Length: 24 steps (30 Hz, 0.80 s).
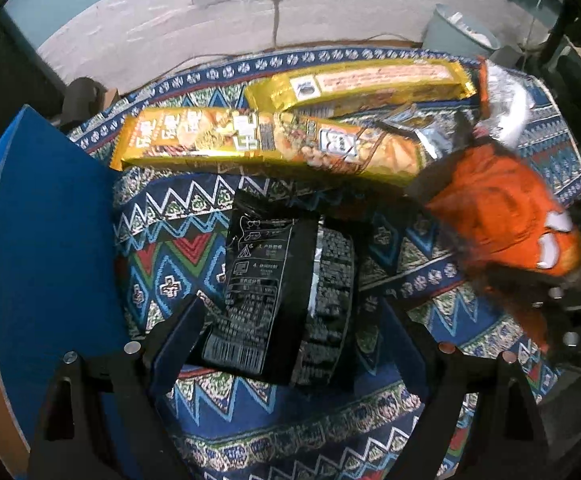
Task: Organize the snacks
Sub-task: 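Grasp the black snack bag with the left gripper while the right grasps the orange chip bag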
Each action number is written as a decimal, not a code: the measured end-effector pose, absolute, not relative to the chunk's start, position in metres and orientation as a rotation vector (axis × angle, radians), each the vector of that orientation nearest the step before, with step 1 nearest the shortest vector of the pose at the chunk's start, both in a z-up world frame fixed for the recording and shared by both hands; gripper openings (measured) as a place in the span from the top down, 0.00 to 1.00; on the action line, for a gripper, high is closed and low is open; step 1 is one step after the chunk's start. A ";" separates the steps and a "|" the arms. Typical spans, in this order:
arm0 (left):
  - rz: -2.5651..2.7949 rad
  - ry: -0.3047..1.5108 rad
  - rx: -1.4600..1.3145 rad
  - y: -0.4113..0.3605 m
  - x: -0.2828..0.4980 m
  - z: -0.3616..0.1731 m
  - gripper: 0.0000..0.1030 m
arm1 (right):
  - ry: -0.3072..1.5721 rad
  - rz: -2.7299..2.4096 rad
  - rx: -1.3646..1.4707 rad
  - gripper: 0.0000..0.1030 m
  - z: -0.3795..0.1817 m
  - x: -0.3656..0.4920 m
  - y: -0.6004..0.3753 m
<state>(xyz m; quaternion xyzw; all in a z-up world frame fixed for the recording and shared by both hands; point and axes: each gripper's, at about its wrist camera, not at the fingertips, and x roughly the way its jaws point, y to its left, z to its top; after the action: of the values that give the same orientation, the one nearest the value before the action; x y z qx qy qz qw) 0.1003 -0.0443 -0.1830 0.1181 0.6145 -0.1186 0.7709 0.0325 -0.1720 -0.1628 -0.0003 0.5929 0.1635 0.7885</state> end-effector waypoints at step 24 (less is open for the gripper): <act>-0.264 1.242 0.320 -0.054 0.079 -0.185 0.42 | 1.233 0.295 0.000 0.57 -0.155 0.043 -0.178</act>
<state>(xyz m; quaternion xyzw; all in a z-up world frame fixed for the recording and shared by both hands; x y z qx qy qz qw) 0.0792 -0.0539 -0.1848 0.1490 0.5777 -0.1229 0.7931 0.0431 -0.1779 -0.1548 0.0001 0.5762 0.1379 0.8056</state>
